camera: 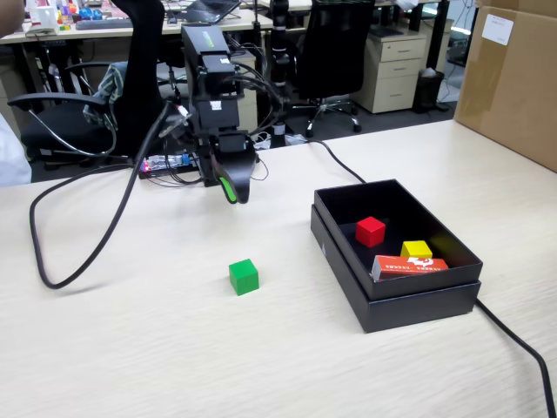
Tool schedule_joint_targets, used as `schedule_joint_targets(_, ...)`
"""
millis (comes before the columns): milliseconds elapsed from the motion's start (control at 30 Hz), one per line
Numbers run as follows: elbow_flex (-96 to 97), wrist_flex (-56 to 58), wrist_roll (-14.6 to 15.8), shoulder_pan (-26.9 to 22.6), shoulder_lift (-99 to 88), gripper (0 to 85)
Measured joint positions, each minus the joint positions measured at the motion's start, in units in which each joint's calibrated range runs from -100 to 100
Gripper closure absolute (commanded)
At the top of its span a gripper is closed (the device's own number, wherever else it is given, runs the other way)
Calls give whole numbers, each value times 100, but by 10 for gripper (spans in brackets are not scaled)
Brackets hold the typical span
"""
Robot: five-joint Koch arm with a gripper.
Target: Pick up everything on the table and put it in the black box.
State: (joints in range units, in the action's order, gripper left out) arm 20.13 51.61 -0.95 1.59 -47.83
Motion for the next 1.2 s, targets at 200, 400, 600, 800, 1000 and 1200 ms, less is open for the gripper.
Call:
schedule_joint_targets(200, -1844, 410, -24, 112, 2317, 383)
schedule_joint_targets(400, -2921, 689, -122, 151, 4026, 382)
schedule_joint_targets(600, -3231, 774, -181, 151, 4984, 383)
schedule_joint_targets(800, -3779, 790, -190, 156, 5748, 388)
schedule_joint_targets(1000, -4108, 937, -195, 156, 6188, 583)
schedule_joint_targets(1200, -4372, 960, -220, 156, 6382, 847)
